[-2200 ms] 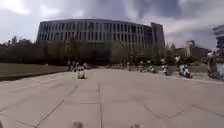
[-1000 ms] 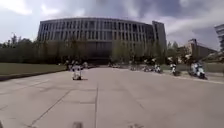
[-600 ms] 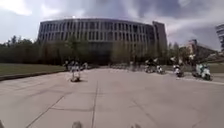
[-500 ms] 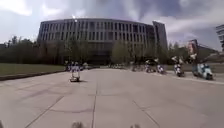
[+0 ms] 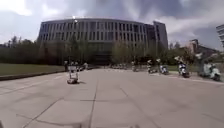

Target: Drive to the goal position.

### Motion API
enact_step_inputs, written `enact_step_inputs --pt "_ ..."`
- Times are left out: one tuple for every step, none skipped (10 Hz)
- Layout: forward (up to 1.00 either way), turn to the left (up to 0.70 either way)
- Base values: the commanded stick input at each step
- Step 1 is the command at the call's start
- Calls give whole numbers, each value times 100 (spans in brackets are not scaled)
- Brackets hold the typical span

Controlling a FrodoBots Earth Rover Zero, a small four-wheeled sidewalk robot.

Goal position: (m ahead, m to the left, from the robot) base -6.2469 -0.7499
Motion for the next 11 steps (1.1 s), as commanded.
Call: enact_step_inputs --pt "0 70" --pt "0 70" --pt "0 70" --pt "0 70" --pt "0 70" --pt "0 70" --pt "0 70" --pt "0 70" --pt "0 70" --pt "0 70" --pt "0 70"
